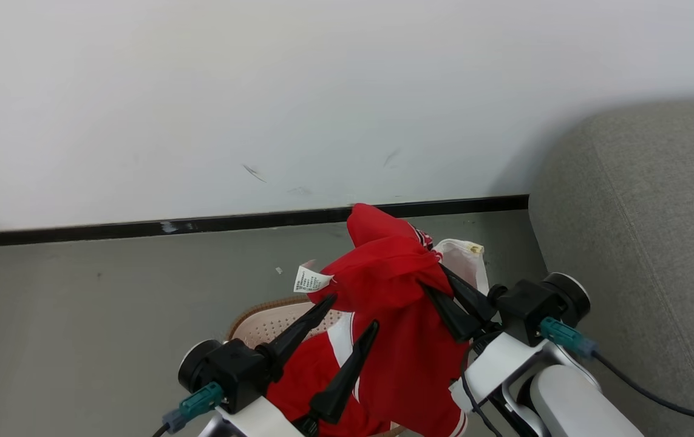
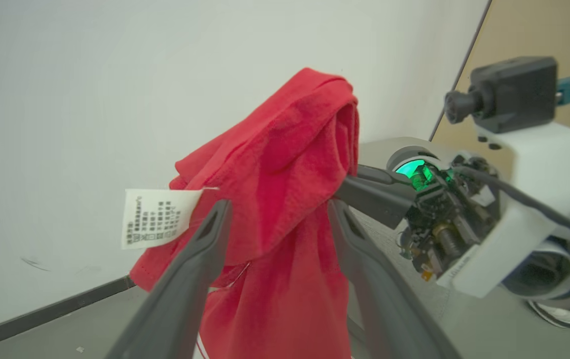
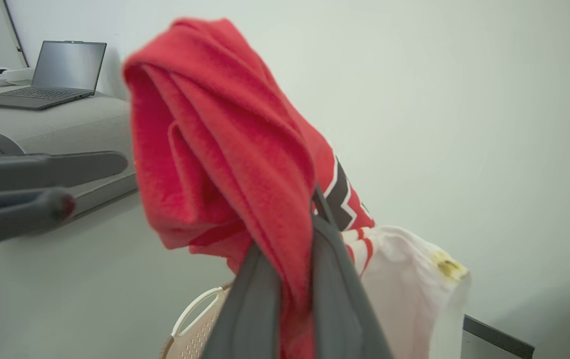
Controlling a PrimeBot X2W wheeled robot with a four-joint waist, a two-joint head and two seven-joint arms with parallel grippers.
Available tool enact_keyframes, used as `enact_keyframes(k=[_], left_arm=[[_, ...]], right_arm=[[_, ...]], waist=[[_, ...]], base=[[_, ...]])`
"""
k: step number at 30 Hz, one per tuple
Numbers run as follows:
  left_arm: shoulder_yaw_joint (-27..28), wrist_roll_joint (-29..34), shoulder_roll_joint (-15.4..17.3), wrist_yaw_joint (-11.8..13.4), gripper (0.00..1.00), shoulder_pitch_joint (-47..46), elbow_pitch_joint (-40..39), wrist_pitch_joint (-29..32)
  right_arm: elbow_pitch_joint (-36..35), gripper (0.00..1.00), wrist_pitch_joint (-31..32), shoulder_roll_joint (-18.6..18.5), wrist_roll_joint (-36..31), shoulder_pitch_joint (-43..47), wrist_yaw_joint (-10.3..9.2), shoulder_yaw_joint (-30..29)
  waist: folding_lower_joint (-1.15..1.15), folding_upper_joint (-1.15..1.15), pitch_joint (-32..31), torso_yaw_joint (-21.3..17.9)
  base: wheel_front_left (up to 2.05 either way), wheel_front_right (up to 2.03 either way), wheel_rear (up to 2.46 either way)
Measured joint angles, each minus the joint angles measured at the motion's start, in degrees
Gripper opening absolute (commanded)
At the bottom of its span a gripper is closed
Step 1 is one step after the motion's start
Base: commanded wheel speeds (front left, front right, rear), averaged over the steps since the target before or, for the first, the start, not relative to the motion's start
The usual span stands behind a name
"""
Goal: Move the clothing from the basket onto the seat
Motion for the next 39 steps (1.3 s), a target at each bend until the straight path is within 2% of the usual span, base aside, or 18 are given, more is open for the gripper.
enact_keyframes(k=[18, 32, 39], left_arm=[[-1.2, 0.6, 0.9, -0.1, 1.00, 0.1, -0.4, -0.7], [-1.4, 1.0, 1.3, -0.1, 1.00, 0.1, -0.7, -1.3], [-1.4, 1.6, 1.3, 0.0, 1.00, 0.1, -1.3, -1.6]], right_arm=[[-3.5, 0.00, 0.0, -2.1, -1.1, 5.0, 0.00, -9.4], [-6.4, 0.00, 0.0, -3.3, -2.5, 7.0, 0.00, -13.6], [-6.9, 0.00, 0.0, -3.5, 0.4, 6.7, 0.00, -17.7]], waist=[[0.00, 0.00, 1.7, -6.9], [0.00, 0.00, 3.4, -12.6], [0.00, 0.00, 4.9, -14.8]], base=[[0.00, 0.00, 0.00], [0.00, 0.00, 0.00], [0.00, 0.00, 0.00]])
